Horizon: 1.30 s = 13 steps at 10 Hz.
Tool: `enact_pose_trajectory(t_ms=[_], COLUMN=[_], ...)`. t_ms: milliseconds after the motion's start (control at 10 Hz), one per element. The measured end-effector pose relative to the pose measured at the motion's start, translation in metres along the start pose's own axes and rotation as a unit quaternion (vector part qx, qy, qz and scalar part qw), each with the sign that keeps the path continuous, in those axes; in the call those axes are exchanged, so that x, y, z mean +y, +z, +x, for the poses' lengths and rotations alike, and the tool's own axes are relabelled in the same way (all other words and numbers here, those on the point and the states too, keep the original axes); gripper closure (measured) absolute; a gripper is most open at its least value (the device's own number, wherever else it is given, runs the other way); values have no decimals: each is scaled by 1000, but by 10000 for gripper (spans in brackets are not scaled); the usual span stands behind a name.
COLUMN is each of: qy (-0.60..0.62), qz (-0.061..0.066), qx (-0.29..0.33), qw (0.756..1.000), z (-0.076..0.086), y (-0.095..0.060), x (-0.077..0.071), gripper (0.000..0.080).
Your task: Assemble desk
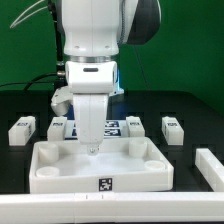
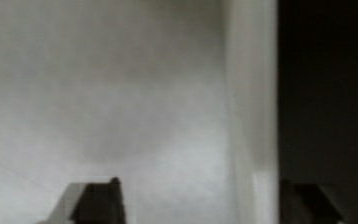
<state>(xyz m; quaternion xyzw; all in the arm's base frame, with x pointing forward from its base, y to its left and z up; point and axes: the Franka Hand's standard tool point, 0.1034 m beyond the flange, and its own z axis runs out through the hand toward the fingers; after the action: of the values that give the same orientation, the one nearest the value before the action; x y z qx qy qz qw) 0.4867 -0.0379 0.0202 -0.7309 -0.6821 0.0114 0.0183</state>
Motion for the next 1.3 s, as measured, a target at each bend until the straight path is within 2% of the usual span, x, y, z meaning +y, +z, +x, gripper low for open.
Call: enact_pose_trajectory(t_ms=[100,200,300,400,1200,1300], qy=[0,0,0,2,2,-7], qz=[0,0,0,0,0,-2], qx=[0,0,0,0,0,1], qw=[1000,1000,1000,1000,1000,1000], z=[0,0,0,0,0,10], y=[0,0,0,0,0,0], x=[0,0,0,0,0,8], gripper=[556,556,724,744,744,744])
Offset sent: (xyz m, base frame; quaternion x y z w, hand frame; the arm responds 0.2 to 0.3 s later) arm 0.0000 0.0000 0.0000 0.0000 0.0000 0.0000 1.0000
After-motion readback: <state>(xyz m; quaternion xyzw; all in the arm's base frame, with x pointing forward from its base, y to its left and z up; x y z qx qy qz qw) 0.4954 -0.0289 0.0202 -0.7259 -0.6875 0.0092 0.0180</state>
